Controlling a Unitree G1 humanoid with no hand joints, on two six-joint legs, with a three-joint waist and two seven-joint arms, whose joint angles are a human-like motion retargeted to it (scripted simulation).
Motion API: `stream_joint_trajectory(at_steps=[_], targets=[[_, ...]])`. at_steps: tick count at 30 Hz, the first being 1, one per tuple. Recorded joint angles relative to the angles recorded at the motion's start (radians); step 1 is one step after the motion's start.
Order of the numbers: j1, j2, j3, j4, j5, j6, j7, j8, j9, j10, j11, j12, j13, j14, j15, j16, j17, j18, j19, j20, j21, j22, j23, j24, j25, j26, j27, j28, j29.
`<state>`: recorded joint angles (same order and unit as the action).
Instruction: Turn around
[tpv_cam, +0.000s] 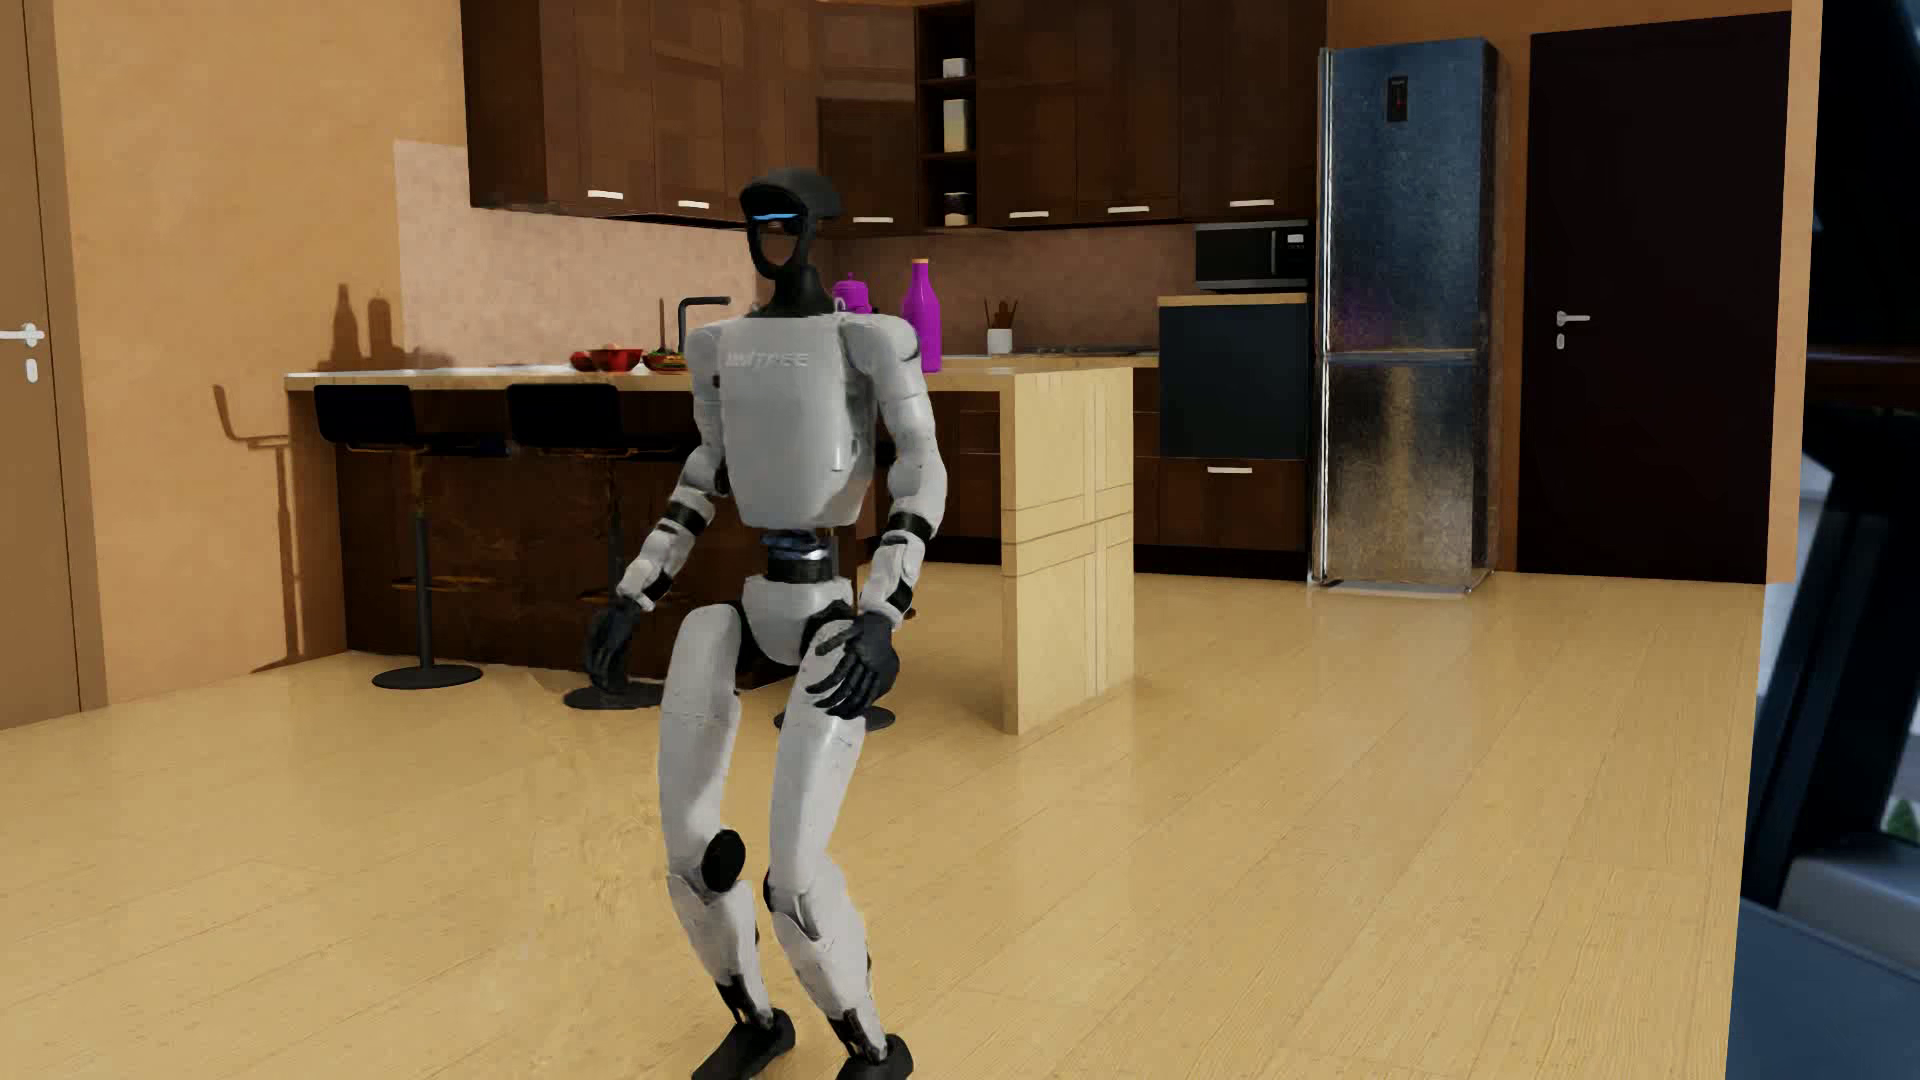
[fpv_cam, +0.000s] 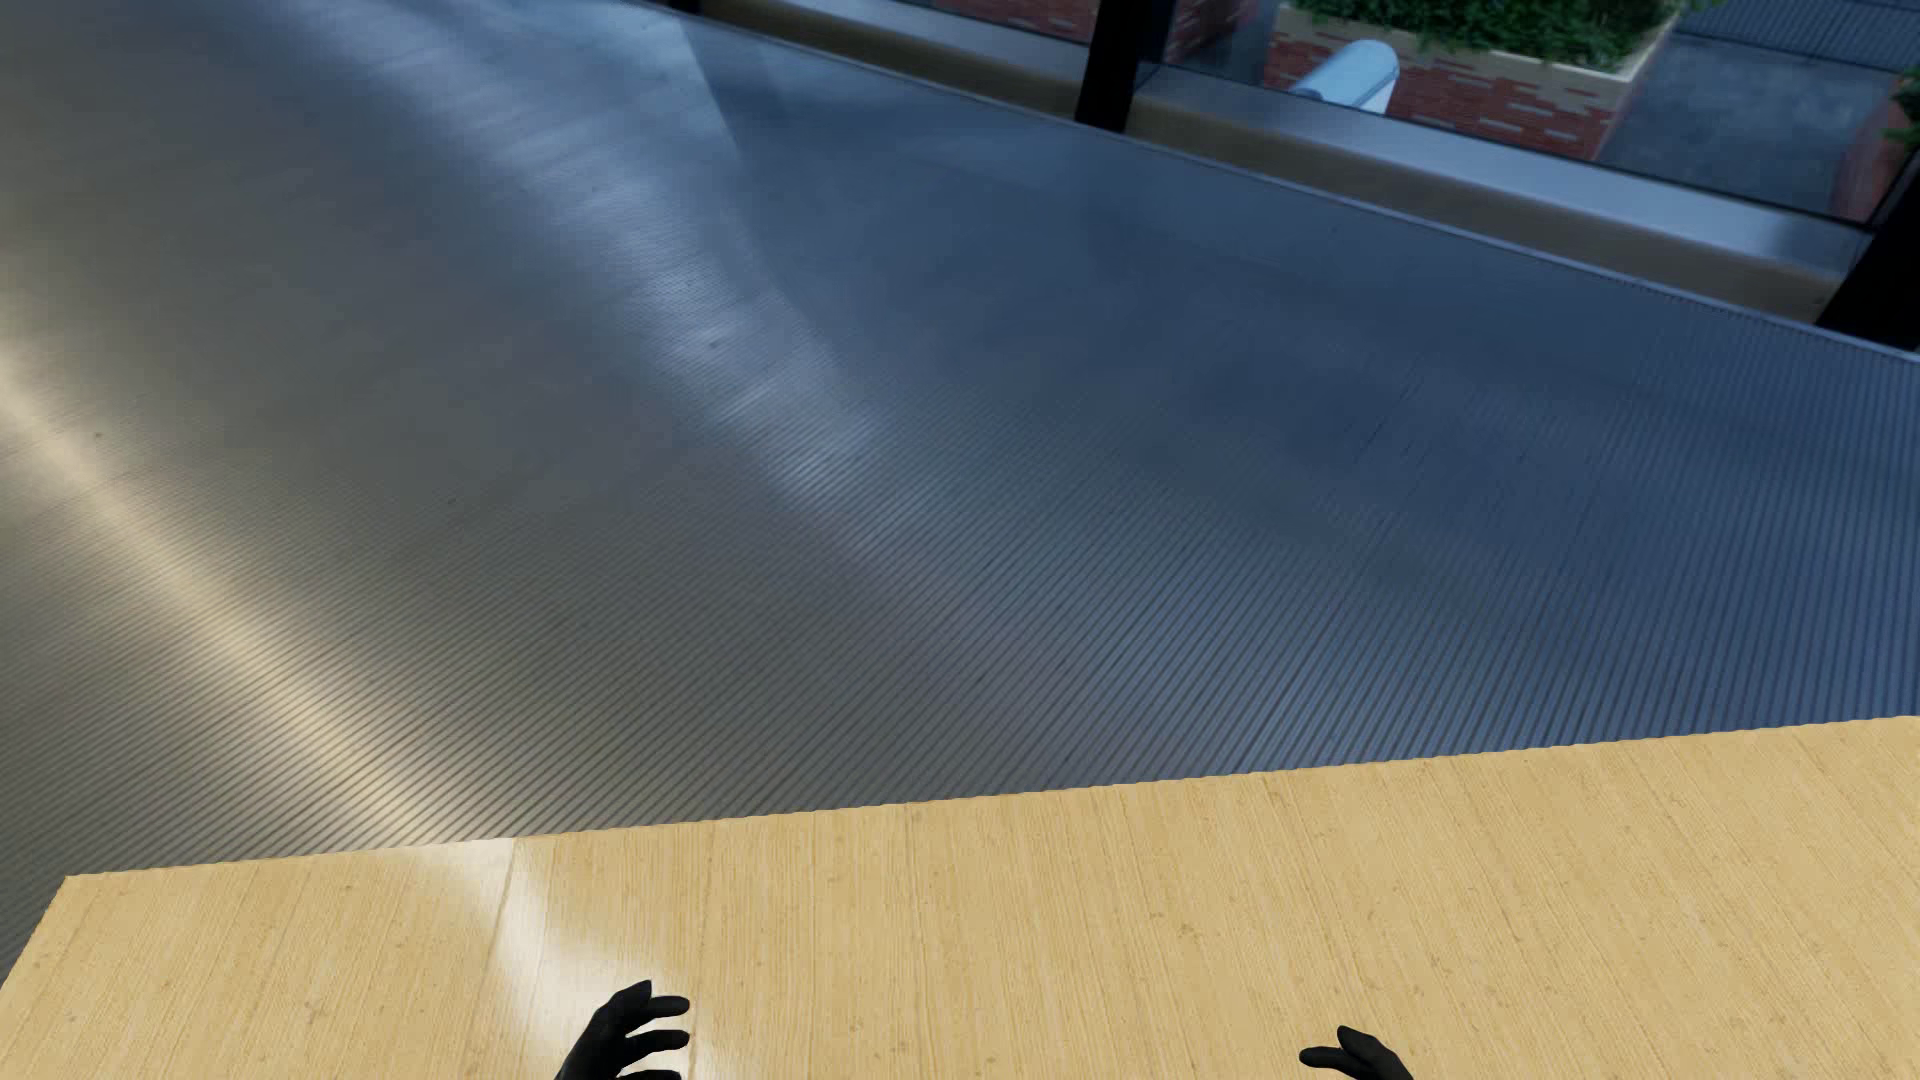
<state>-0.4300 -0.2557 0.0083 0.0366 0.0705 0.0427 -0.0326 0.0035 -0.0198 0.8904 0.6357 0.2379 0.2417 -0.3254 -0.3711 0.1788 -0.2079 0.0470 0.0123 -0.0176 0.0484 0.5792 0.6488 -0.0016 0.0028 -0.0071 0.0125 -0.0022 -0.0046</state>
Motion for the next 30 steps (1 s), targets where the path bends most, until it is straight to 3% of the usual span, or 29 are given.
stream_joint_trajectory(at_steps=[1,2,4,5,7,8,9,11,13,14,15,16,17,18,19,20,21,23,24,25,26,27,28,29,30], targets=[[0.029,-0.013,-0.03,-0.003,0.027,-0.007,0.004,0.044,-0.011,-0.084,0.035,0.043,-0.046,-0.102,-0.03,-0.007,0.028,0.048,-0.044,-0.054,0.026,0.074,-0.008,0.008,-0.002,0.003,0.058,-0.001,-0.012],[0.066,-0.029,-0.056,0.0,0.023,-0.037,0.03,0.064,-0.009,-0.126,0.086,0.042,-0.056,-0.077,-0.061,-0.017,0.051,-0.06,-0.037,-0.048,0.029,0.111,0.006,0.031,-0.005,0.028,0.086,-0.012,-0.034],[0.062,-0.065,-0.081,0.017,-0.002,-0.069,0.077,0.032,0.036,-0.069,0.165,-0.051,-0.025,-0.113,-0.106,-0.015,0.031,-0.07,-0.056,-0.091,0.014,0.041,0.032,0.076,-0.019,0.083,0.11,-0.019,-0.093],[0.013,-0.079,-0.099,0.024,0.0,-0.075,0.09,0.043,0.055,0.027,0.19,-0.077,-0.017,-0.079,-0.119,-0.041,0.038,-0.054,-0.059,-0.096,-0.008,0.019,0.062,0.08,-0.031,0.083,0.121,-0.01,-0.128],[-0.032,-0.057,-0.138,0.027,0.032,-0.044,0.047,0.092,0.06,0.062,0.15,-0.041,0.007,-0.036,-0.106,-0.037,0.017,0.081,-0.059,-0.061,-0.007,0.108,0.054,0.061,-0.044,0.038,0.124,-0.023,-0.189],[-0.006,-0.058,-0.147,0.047,0.046,-0.036,0.025,0.118,0.059,-0.081,0.148,-0.033,0.005,-0.07,-0.109,-0.011,0.021,0.008,-0.058,0.007,0.005,0.105,0.057,0.054,-0.045,0.04,0.111,-0.051,-0.219],[0.023,-0.057,-0.153,0.056,0.029,-0.043,0.045,0.104,0.059,-0.118,0.153,-0.038,0.012,-0.061,-0.121,0.03,0.052,-0.126,-0.061,-0.019,0.018,0.104,0.019,0.043,-0.041,0.044,0.115,-0.066,-0.237],[0.056,-0.059,-0.144,0.072,-0.027,-0.032,0.095,0.01,0.063,-0.126,0.153,-0.05,-0.011,-0.088,-0.13,-0.004,0.037,-0.123,-0.044,-0.05,-0.005,0.039,0.02,0.012,-0.02,0.049,0.104,-0.065,-0.217],[0.053,-0.067,-0.146,0.076,-0.062,-0.058,0.125,-0.01,0.068,-0.044,0.21,-0.087,-0.012,-0.1,-0.178,-0.023,0.034,-0.129,-0.041,-0.091,-0.038,0.031,0.048,-0.002,-0.022,0.023,0.081,-0.048,-0.173],[-0.009,-0.057,-0.121,0.085,-0.045,-0.057,0.108,0.014,0.072,0.1,0.207,-0.088,-0.013,-0.018,-0.181,-0.028,0.019,-0.093,-0.061,-0.124,-0.031,0.033,0.079,0.002,-0.034,0.004,0.078,-0.037,-0.158],[-0.073,-0.045,-0.112,0.059,-0.028,-0.039,0.06,0.04,0.057,0.194,0.18,-0.064,-0.01,0.044,-0.172,-0.032,0.002,0.063,-0.062,-0.096,-0.033,0.063,0.091,0.01,-0.044,-0.009,0.066,-0.044,-0.156],[-0.104,-0.019,-0.098,0.027,-0.017,-0.023,0.029,0.067,0.06,0.216,0.153,-0.06,-0.017,0.023,-0.166,-0.031,-0.014,0.173,-0.059,-0.043,-0.032,0.065,0.106,0.024,-0.053,-0.002,0.051,-0.064,-0.161],[-0.137,-0.013,-0.077,0.003,-0.012,-0.008,0.024,0.084,0.059,0.191,0.152,-0.062,-0.017,-0.043,-0.173,-0.01,-0.036,0.169,-0.055,-0.009,-0.004,0.003,0.087,0.046,-0.062,0.02,0.05,-0.095,-0.175],[-0.128,-0.011,-0.075,-0.003,0.004,0.007,0.015,0.105,0.055,0.09,0.169,-0.055,-0.03,-0.091,-0.186,0.016,-0.005,0.134,-0.051,0.003,0.021,0.028,0.056,0.071,-0.068,0.016,0.069,-0.12,-0.191],[-0.078,-0.02,-0.081,0.027,0.009,0.02,0.012,0.1,0.05,-0.046,0.21,-0.039,-0.046,-0.036,-0.197,0.043,0.038,-0.055,-0.037,-0.014,0.033,0.087,0.029,0.083,-0.068,0.004,0.088,-0.135,-0.202],[-0.051,-0.025,-0.111,0.031,-0.026,0.01,0.031,0.052,0.051,-0.061,0.237,-0.044,-0.018,-0.048,-0.198,0.058,0.046,-0.116,-0.02,-0.032,0.033,0.091,-0.004,0.084,-0.056,0.013,0.087,-0.14,-0.195],[-0.036,-0.032,-0.119,0.046,-0.032,-0.001,0.056,0.045,0.05,-0.067,0.247,-0.052,0.0,-0.06,-0.187,0.044,0.051,-0.116,-0.007,-0.031,0.006,0.064,0.011,0.077,-0.04,0.021,0.092,-0.13,-0.175],[0.004,-0.059,-0.165,0.063,-0.112,-0.058,0.133,-0.004,0.054,-0.083,0.234,-0.097,0.012,-0.08,-0.218,0.01,0.039,-0.118,0.052,-0.052,-0.02,0.06,0.003,0.038,-0.019,0.014,0.134,-0.077,-0.126],[0.01,-0.05,-0.179,0.072,-0.1,-0.065,0.109,-0.002,0.061,-0.062,0.233,-0.123,0.028,-0.098,-0.225,-0.006,0.018,-0.125,0.05,-0.084,-0.03,0.043,0.034,0.007,-0.016,0.004,0.128,-0.047,-0.106],[0.009,-0.039,-0.182,0.077,-0.081,-0.074,0.089,0.016,0.064,-0.033,0.221,-0.117,0.034,-0.096,-0.222,-0.019,-0.009,-0.135,0.004,-0.089,-0.02,0.021,0.056,-0.017,-0.009,-0.014,0.129,-0.027,-0.094],[-0.001,-0.015,-0.17,0.071,-0.065,-0.077,0.063,0.033,0.073,0.028,0.197,-0.11,0.03,-0.073,-0.213,-0.015,-0.015,-0.054,-0.032,-0.093,-0.034,0.028,0.075,-0.025,0.001,-0.031,0.125,-0.019,-0.095],[-0.018,-0.01,-0.155,0.063,-0.04,-0.061,0.026,0.063,0.061,0.053,0.171,-0.065,0.022,-0.076,-0.201,-0.002,-0.012,0.089,-0.02,-0.061,-0.04,0.036,0.062,-0.017,0.01,-0.04,0.111,-0.027,-0.114],[0.0,0.001,-0.153,0.068,-0.023,-0.047,0.011,0.089,0.056,-0.012,0.151,-0.035,-0.002,-0.12,-0.193,0.024,-0.009,0.162,-0.025,-0.026,-0.023,0.063,0.041,-0.007,0.013,-0.033,0.093,-0.044,-0.143],[0.055,-0.015,-0.141,0.103,-0.023,-0.04,0.026,0.087,0.054,-0.099,0.186,-0.016,-0.02,-0.124,-0.176,0.044,0.01,-0.144,-0.015,-0.023,0.002,0.08,0.008,0.001,0.009,-0.009,0.073,-0.058,-0.176],[0.072,-0.046,-0.136,0.107,-0.044,-0.046,0.051,0.061,0.047,-0.118,0.235,-0.03,-0.022,-0.125,-0.156,0.041,0.048,-0.175,0.004,-0.054,0.02,0.084,0.003,0.008,0.005,0.021,0.059,-0.055,-0.203]])
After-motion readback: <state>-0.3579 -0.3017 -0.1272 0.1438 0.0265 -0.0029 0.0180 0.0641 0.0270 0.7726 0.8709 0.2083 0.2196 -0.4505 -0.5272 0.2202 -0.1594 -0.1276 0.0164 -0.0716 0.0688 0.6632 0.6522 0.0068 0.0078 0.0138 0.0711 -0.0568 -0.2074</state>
